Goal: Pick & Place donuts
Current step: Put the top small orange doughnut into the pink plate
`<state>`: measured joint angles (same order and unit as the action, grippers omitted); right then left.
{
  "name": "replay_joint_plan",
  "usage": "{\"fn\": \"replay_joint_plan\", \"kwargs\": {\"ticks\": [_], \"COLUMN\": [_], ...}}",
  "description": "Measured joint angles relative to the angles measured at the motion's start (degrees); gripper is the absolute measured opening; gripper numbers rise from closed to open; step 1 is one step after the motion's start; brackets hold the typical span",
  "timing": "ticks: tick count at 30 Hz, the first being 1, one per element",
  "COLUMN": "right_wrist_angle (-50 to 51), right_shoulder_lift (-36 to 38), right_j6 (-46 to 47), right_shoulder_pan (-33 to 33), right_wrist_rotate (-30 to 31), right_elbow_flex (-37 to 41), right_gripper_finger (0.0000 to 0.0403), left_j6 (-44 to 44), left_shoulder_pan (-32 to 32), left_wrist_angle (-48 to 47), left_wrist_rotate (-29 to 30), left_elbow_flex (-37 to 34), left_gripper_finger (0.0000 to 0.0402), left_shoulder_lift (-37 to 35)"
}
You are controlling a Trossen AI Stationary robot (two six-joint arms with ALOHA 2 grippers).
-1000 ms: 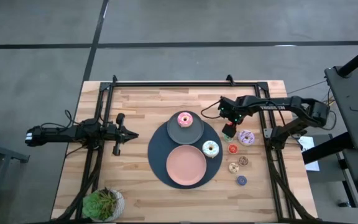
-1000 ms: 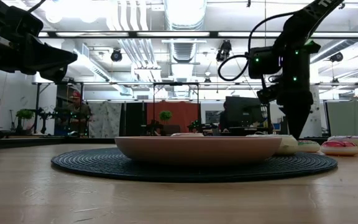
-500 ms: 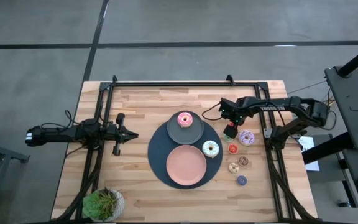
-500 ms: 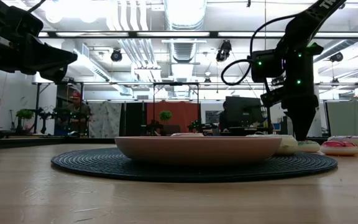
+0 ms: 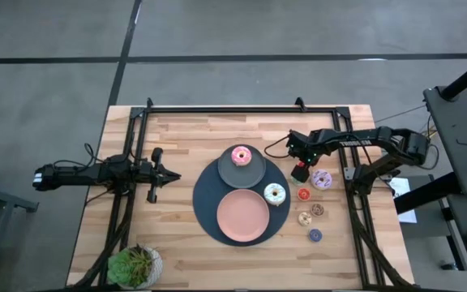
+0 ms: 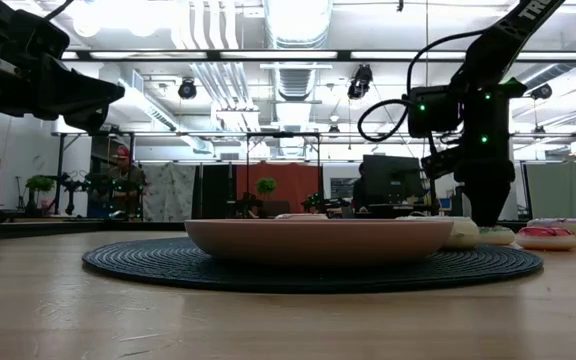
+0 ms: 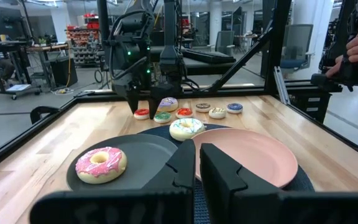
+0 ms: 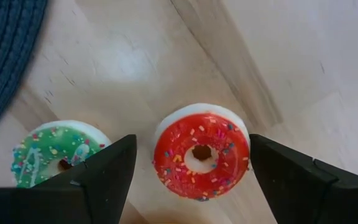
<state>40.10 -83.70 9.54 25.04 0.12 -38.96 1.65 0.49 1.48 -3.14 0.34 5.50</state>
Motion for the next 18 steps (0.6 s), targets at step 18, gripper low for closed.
{"fn": "replay_joint_plan", "kwargs": {"ticks": [18], "right_wrist_angle": [-0.1], "right_shoulder_lift": [0.0], "right_j6": [-0.1], "right_shoulder_pan": [0.0], "right_wrist_rotate": [-0.1], "right_elbow_flex": [0.0], "right_gripper_finger": [0.0233], "left_j6": [0.0], "left_shoulder_pan": [0.0], "left_wrist_angle": [0.0], "left_wrist_rotate": [0.0], "left_elbow_flex": [0.0], "left_gripper_finger": [0.0000], "left_shoulder_lift": [0.0]}}
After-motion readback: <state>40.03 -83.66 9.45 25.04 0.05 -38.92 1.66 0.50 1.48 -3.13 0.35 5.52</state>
